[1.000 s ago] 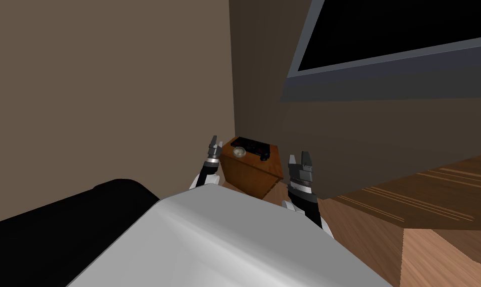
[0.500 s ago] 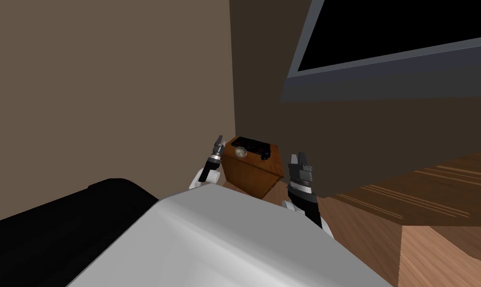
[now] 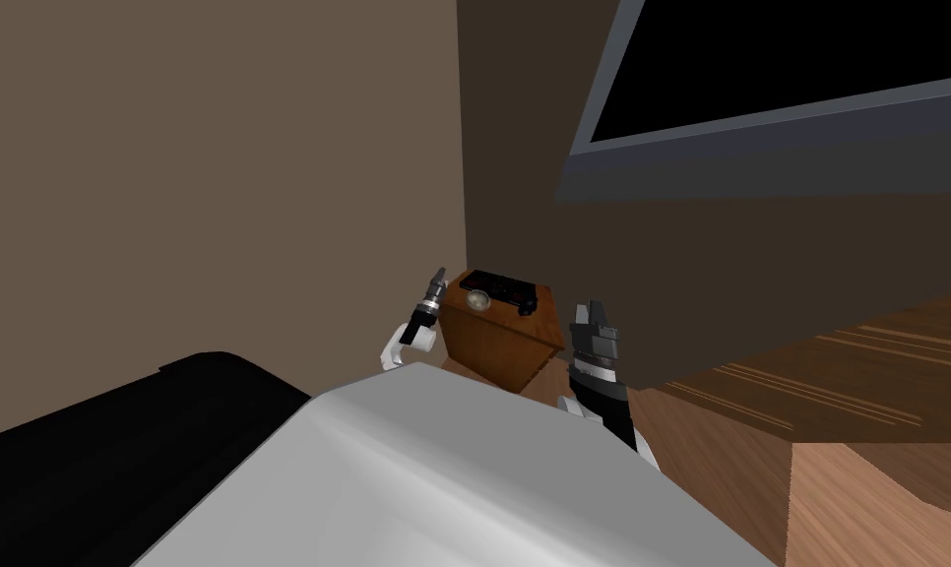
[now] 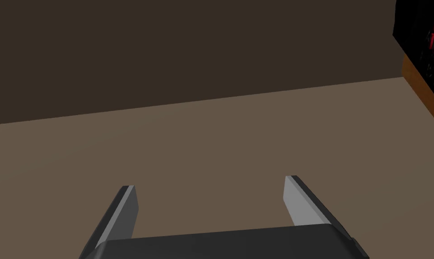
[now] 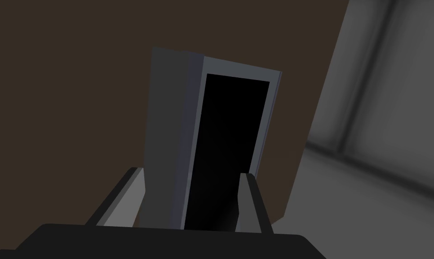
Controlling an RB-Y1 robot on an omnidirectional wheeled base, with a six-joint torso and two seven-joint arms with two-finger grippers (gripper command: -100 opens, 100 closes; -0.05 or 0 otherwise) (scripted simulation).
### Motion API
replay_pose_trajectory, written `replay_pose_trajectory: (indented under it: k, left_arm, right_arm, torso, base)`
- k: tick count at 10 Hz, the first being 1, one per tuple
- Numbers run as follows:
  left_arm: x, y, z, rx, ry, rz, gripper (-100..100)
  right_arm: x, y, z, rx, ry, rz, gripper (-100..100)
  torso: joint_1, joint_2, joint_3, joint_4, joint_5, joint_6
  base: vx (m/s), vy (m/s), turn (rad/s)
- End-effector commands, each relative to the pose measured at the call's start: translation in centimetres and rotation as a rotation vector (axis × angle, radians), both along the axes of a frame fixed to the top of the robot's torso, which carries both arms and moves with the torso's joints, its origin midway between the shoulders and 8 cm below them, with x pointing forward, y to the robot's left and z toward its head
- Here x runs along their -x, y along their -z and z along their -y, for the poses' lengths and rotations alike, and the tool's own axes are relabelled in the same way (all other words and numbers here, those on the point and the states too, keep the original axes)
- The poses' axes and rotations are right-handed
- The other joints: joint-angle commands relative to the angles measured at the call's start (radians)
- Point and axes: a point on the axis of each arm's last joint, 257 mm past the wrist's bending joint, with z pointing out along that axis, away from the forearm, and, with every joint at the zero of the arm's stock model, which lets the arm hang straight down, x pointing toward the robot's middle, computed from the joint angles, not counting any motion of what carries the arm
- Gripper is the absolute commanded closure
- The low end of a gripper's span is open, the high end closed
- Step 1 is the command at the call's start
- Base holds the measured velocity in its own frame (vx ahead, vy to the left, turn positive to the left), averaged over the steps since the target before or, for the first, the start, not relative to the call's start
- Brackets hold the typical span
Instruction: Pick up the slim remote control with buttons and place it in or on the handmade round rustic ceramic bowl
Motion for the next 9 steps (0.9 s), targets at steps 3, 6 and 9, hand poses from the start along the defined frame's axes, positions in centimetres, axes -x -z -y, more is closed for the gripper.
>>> replay_pose_trajectory:
  k: [3,6,9]
  left_arm:
    - [-3.0,1.4,-0.3,-0.016,-0.012,-0.070,-100]
    - [-6.2,3.1,-1.4,-0.038,-0.037,-0.154,-100]
    - [-8.4,4.2,-2.0,-0.046,-0.055,-0.219,-100]
  right_arm:
    - [0.0,0.0,0.0,0.000,0.000,0.000,0]
    - [0.0,0.0,0.0,0.000,0.000,0.000,0]
    - [0.0,0.0,0.0,0.000,0.000,0.000,0]
  torso:
    - [-0.001,0.000,0.000,0.000,0.000,0.000]
    - [0.000,0.000,0.000,0.000,0.000,0.000]
    - [0.000,0.000,0.000,0.000,0.000,0.000]
  base:
    - [-0.007,0.021,-0.005]
    - [-0.006,0.029,-0.005]
    - [-0.007,0.028,-0.003]
